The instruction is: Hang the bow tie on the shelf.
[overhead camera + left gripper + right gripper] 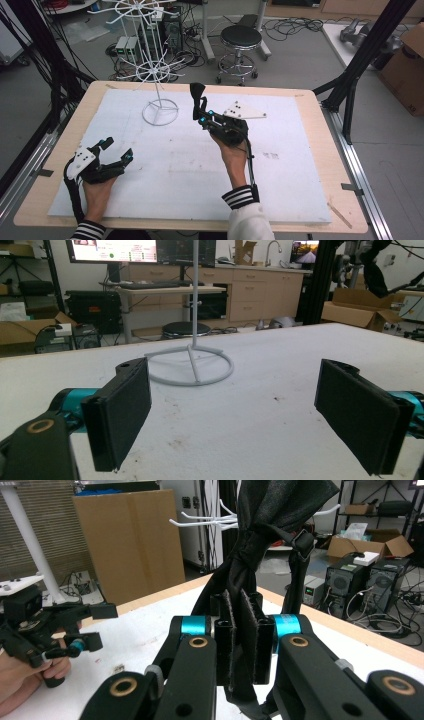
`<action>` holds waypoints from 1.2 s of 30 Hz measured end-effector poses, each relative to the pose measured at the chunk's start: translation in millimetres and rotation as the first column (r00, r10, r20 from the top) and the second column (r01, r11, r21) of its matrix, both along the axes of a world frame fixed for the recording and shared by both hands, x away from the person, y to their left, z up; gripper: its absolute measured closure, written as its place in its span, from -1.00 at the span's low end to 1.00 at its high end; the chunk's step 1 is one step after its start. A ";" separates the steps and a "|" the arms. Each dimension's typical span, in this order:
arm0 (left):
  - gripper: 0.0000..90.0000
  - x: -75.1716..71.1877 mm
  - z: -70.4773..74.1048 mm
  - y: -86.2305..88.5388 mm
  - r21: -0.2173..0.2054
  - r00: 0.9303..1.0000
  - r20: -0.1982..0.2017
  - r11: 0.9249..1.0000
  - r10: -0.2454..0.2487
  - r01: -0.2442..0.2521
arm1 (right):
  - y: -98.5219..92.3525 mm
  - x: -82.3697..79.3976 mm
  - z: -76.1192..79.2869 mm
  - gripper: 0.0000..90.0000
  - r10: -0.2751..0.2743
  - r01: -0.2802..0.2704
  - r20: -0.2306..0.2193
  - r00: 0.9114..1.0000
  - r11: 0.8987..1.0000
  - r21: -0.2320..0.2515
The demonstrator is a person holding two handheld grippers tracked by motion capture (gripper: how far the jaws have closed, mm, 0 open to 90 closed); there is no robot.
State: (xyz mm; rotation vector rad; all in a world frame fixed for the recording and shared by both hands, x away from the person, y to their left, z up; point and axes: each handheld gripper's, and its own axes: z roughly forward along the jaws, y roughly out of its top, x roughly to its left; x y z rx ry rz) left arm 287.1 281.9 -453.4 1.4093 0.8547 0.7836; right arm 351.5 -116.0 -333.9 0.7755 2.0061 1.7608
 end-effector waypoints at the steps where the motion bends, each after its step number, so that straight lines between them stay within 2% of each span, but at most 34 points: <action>1: -0.66 0.1 0.0 0.0 -0.001 1.000 0.000 1.000 -0.001 0.001 | 5.1 3.6 2.2 0.88 -0.003 0.003 0.005 1.000 1.000 -0.005; 7: -0.66 0.0 0.1 0.0 -0.001 1.000 -0.001 1.000 0.000 0.000 | 16.3 12.5 8.1 0.88 -0.009 0.009 0.032 0.999 1.000 0.001; 16: -0.66 0.0 0.1 0.1 -0.003 1.000 -0.002 1.000 0.000 0.000 | 43.2 26.6 14.9 0.88 0.029 -0.028 0.045 0.999 0.999 -0.018; 22: -0.66 0.2 0.1 0.0 -0.002 1.000 -0.002 1.000 -0.001 0.001 | 56.2 32.9 17.7 0.88 0.038 -0.038 0.029 0.999 0.999 -0.018; 36: -0.66 0.2 0.0 0.1 -0.004 1.000 -0.002 1.000 -0.002 0.002 | 74.6 41.7 11.0 0.88 0.091 -0.091 0.021 0.996 0.996 -0.004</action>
